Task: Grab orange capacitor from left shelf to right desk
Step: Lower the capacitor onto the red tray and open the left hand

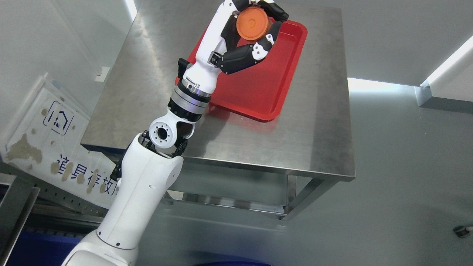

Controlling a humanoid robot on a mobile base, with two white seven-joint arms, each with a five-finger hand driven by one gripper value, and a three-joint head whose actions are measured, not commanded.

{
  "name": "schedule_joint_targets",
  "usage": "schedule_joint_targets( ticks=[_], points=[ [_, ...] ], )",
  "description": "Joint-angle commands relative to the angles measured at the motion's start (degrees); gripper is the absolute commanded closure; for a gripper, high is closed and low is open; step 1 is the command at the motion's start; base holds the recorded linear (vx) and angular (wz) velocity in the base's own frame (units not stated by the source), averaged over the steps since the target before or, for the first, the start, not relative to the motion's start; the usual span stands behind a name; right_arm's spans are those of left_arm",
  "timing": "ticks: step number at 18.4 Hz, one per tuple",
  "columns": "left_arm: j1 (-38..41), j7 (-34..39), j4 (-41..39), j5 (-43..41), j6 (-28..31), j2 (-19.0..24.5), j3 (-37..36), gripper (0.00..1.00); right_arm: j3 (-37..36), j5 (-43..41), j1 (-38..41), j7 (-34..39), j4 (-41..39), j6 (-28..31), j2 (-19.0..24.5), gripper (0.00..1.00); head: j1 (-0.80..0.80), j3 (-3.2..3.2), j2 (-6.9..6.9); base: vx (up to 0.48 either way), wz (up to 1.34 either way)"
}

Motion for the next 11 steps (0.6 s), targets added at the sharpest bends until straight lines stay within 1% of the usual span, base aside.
schedule_joint_targets(
  ticks=[1, 5, 7, 9, 11],
  points=[
    [-1.63, -0.02, 6.3, -0.46, 5.58, 1.0, -1.91, 0.96, -0.62, 0.26, -0.08, 0.01, -1.93, 0.0, -1.0, 0.0, 0.0, 0.0, 0.0, 0.231, -0.07],
    [-1.72, -0.11, 10.43, -0.46, 7.7, 1.0, -2.61, 0.96, -0.62, 0.26, -0.08, 0.01, -1.93, 0.0, -1.0, 0.0, 0.0, 0.0, 0.0, 0.148, -0.07],
    [-0.32, -0.11, 10.44, -0.46, 7.79, 1.0, -2.44, 0.95, -0.62, 0.26, -0.08, 0.01, -1.93, 0.0, -1.0, 0.0, 0.0, 0.0, 0.0, 0.054, -0.03],
    [1.53, -0.2, 10.26, -0.46, 7.79, 1.0, -1.04, 0.95, -0.62, 0.26, -0.08, 0.01, -1.93, 0.0, -1.0, 0.0, 0.0, 0.0, 0.0, 0.012, 0.0],
    [1.88, -0.2, 11.13, -0.55, 7.87, 1.0, 2.38, 0.95, -0.62, 0.26, -0.08, 0.01, -1.93, 0.0, -1.0, 0.0, 0.0, 0.0, 0.0, 0.006, 0.0]
  ],
)
